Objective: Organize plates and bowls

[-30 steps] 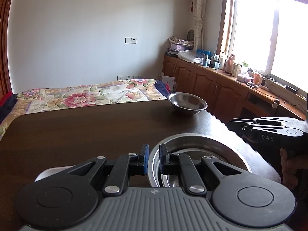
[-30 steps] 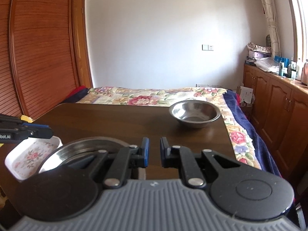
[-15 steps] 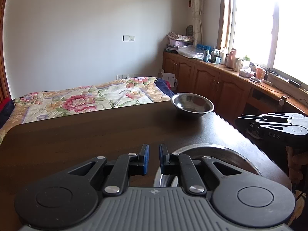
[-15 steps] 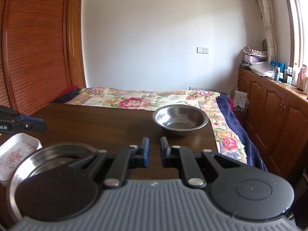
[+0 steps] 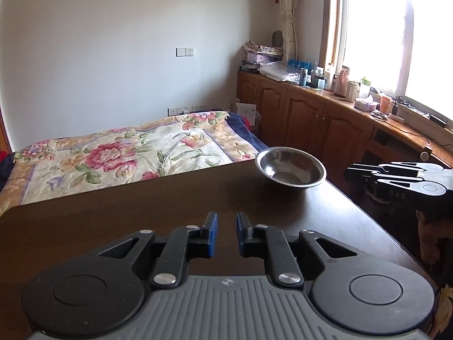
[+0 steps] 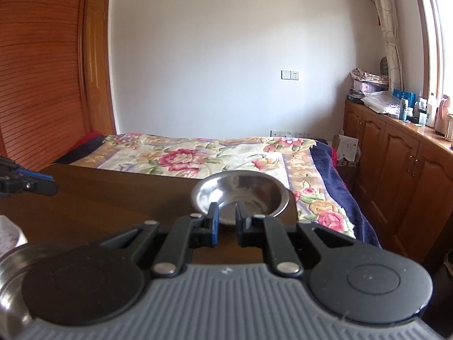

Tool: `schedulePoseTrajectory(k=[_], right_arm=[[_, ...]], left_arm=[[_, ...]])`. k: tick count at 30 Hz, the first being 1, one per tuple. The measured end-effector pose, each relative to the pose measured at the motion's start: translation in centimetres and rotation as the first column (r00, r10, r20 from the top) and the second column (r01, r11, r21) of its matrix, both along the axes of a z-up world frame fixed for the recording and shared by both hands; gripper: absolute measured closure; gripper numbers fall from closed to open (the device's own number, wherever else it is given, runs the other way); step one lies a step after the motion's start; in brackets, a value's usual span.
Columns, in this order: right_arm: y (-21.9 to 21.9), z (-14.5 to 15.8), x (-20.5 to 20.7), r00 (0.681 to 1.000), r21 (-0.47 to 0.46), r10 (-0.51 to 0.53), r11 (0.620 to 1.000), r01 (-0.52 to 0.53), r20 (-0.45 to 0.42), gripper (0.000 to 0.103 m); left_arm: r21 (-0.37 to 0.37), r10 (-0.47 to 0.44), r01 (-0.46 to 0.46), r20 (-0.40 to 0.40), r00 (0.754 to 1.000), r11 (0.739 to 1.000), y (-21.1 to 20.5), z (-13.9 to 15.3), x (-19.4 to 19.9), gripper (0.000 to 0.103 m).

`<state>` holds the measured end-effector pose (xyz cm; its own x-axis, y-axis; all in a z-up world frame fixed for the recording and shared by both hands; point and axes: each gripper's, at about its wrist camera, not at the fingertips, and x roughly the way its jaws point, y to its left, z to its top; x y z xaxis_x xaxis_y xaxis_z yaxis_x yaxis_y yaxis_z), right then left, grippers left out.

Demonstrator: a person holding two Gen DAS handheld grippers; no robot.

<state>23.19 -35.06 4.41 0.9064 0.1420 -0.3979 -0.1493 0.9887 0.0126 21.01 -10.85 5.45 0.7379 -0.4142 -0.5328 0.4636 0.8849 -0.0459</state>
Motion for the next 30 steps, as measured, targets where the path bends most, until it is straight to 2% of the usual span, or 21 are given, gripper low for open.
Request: schedulePoseTrajectory(k=[1,3,7,9,10,11,23,27,30], right_arm=[[-0.3,-0.1,0.4,1.000,0.000,-0.003,1.000,0.003,-0.001,0.089],[-0.7,-0.3,1.1,1.000,0.004,-0.011,1.000,0.011,-0.008,0.089],[-1.5,-0.6,2.2,1.000,0.022,-0.023,0.999,0.024,-0.020,0.087],[-1.7,-0.7,2.8,0.999,0.016,-0.031,0.999,0.032,-0.024,0.071],[-1.8,-0.8,3.1,0.999,0.015,-0.036,0.999,0.036,-0.022,0.052],[-2.1,-0.8,3.3,0.999,0.017,-0.037,0.999,0.038,-0.019,0.045],[-3.7,-1.9,6.7,0.997,0.024,-0.049,0.998,0.051,-0.059,0.045],[-4.1,-2.4,7.4,0.996,0.040,-0.044,0.998,0.047,-0.077,0.046],[-4.4,-2.8,7.8,0.995,0.058,-0.033,0.998,0.039,-0.098,0.046]], left_arm=[[0.004,-0.003,0.003,0.001,1.000,1.000,-0.3,0.0,0.4,0.079],[0.007,-0.007,0.007,0.000,1.000,1.000,-1.0,0.0,1.1,0.062],[-0.020,-0.022,0.022,0.003,1.000,1.000,-2.2,0.1,2.4,0.045],[-0.028,-0.024,0.024,0.001,1.000,0.999,-2.8,0.3,3.1,0.034],[-0.027,-0.029,0.029,0.004,1.000,0.999,-3.2,0.4,3.5,0.033],[-0.024,-0.031,0.031,0.008,0.999,0.999,-3.5,0.5,3.9,0.031],[0.039,-0.093,0.093,0.006,0.996,0.995,-7.9,0.7,8.6,0.028],[0.015,-0.116,0.117,-0.032,0.993,0.993,-9.0,0.1,10.1,0.028],[0.028,-0.141,0.142,-0.042,0.989,0.989,-10.2,-0.5,10.8,0.032]])
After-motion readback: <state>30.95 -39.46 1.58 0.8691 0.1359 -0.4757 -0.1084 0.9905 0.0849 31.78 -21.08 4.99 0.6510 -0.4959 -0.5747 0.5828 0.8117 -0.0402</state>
